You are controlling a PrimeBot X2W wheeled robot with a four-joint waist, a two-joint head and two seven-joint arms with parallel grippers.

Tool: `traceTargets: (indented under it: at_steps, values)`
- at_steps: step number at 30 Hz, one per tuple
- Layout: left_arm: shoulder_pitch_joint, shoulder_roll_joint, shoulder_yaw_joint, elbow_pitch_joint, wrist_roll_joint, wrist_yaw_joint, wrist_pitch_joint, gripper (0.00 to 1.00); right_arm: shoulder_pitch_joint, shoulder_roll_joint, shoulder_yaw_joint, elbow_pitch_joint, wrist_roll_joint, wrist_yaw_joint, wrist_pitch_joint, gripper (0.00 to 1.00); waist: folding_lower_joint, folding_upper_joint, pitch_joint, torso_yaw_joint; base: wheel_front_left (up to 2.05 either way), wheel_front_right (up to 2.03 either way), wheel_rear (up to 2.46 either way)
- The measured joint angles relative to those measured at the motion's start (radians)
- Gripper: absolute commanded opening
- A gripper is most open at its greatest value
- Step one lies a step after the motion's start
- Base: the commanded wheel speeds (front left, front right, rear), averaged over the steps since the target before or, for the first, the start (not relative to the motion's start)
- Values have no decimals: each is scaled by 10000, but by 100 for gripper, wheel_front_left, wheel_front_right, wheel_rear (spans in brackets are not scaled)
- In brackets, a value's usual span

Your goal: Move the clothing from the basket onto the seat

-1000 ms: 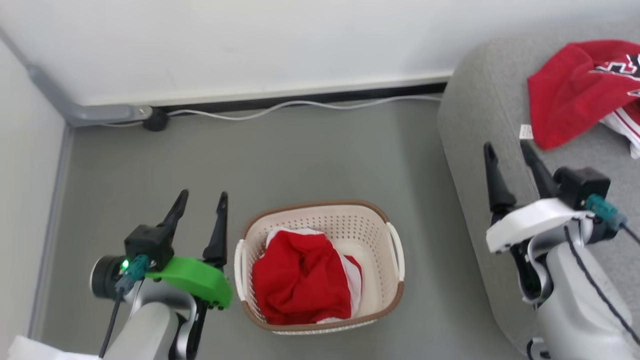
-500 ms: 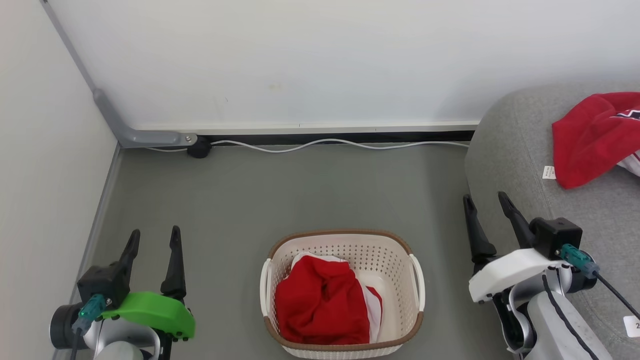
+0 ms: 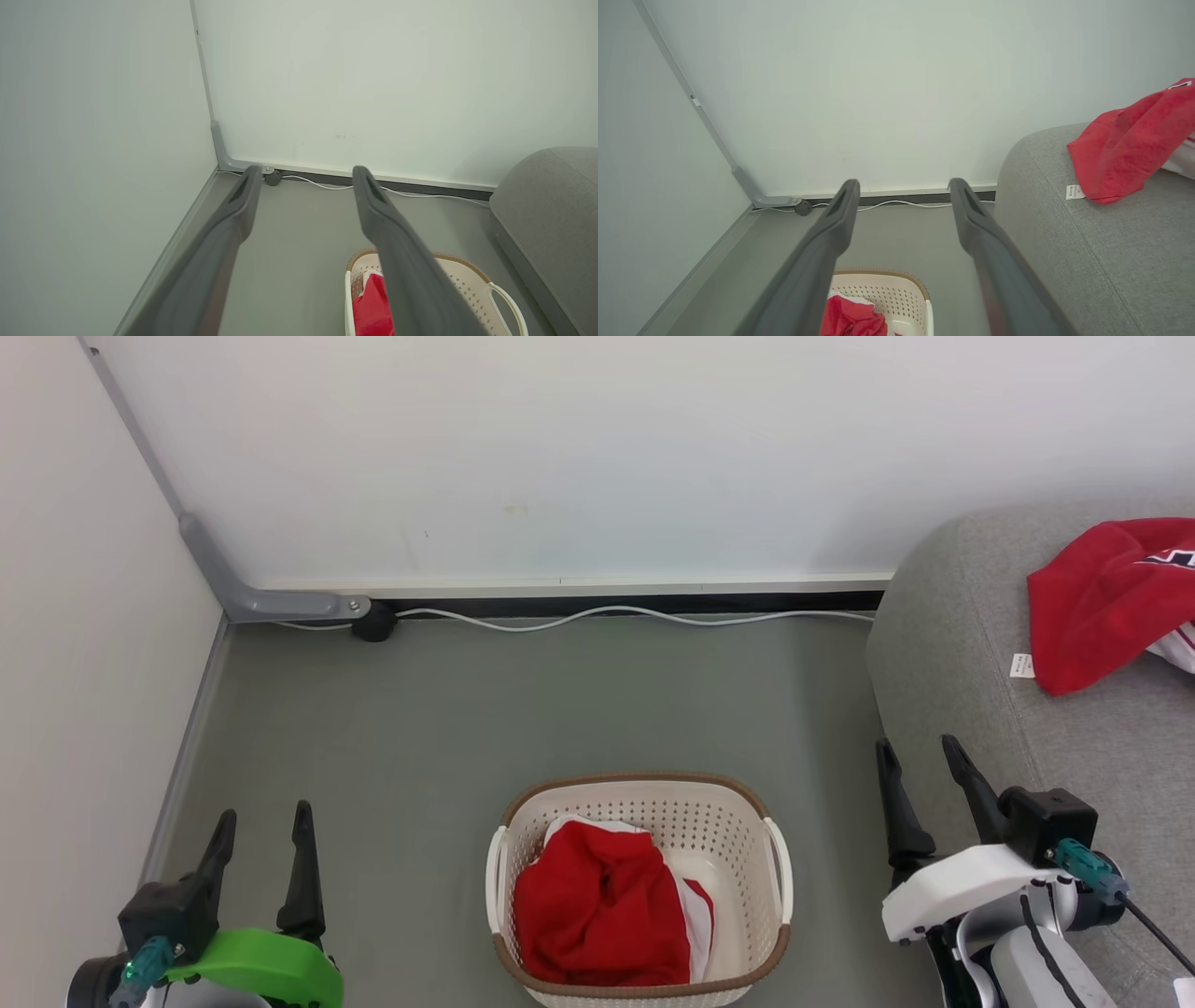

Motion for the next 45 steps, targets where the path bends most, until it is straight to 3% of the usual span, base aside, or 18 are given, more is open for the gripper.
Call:
traceTargets:
  at_steps: [34,45]
  values:
    - [813,-100,282,-518,428,27,0,100,667,40,94,-934,12,-261,92,100,0,0,-54,-28,0,0,0]
    - [952,-98,98,-629,560,-21,0,100,702,-36,90,-1415,12,-268,182,100,0,0,406,-128,0,0,0]
